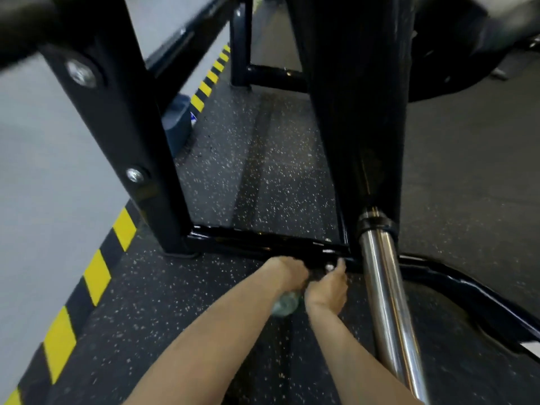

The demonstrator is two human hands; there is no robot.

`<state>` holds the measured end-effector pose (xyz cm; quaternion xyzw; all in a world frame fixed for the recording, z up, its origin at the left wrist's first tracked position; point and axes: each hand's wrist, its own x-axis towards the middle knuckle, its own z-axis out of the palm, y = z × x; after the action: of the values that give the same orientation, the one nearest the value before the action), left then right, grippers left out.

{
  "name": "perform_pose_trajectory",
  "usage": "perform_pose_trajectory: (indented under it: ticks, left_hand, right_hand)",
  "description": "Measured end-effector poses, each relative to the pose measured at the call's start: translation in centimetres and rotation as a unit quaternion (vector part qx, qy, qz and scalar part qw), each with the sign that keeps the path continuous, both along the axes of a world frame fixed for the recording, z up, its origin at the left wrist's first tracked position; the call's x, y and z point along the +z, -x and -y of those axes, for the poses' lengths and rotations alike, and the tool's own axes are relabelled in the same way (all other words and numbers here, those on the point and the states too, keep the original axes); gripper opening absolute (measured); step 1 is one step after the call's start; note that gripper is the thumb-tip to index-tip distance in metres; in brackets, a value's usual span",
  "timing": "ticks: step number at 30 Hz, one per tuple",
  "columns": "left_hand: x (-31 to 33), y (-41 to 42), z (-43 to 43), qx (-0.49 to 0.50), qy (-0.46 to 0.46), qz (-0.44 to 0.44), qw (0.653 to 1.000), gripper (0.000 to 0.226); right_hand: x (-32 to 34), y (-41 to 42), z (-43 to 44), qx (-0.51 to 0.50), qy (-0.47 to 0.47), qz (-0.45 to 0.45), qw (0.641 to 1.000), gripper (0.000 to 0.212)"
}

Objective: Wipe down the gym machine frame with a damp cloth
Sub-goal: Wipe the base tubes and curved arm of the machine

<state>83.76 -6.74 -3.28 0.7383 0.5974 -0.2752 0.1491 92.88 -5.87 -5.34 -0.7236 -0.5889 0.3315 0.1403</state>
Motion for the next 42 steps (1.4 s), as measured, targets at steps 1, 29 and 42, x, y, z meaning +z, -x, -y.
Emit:
perform_pose_trajectory:
  ticks: [1, 29, 42]
  left_hand:
    - [0.3, 0.9, 1.6, 0.044, 0.034, 0.005, 0.998, 0.037]
    - [49.7, 5.5, 15.2, 0.615, -0.159, 0.607, 0.477, 0.018]
    - [74.8, 1.8, 10.6, 0.564, -0.302, 0.641, 0.425, 0.023]
  right_hand:
    - [0.4, 0.9, 0.1, 0.029, 0.064, -0.046, 0.996, 0.066]
    - [52.5, 6.8, 2.8, 0.348, 0.229, -0.121, 0.901, 0.032]
    - [80.5, 3.1, 1.4, 0.237, 0.056, -0.222, 0.944, 0.015]
